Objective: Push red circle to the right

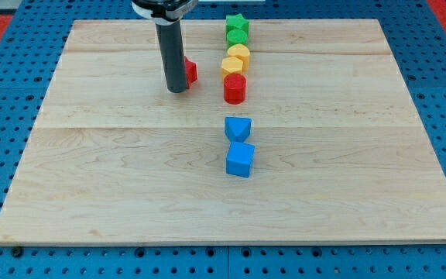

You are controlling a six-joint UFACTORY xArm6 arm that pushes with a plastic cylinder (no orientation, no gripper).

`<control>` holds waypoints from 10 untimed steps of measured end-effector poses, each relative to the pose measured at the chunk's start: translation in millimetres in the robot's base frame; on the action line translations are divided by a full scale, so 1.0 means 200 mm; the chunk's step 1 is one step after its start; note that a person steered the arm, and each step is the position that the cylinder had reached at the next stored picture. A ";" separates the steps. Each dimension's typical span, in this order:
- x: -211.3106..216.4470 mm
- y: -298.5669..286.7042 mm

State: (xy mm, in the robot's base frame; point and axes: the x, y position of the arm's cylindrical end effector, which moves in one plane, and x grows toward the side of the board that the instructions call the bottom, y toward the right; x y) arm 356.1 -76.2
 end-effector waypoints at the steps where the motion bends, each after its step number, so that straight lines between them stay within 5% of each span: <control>1: 0.01 0.00; 10: 0.08 0.70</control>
State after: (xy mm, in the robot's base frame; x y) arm 371.4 64.4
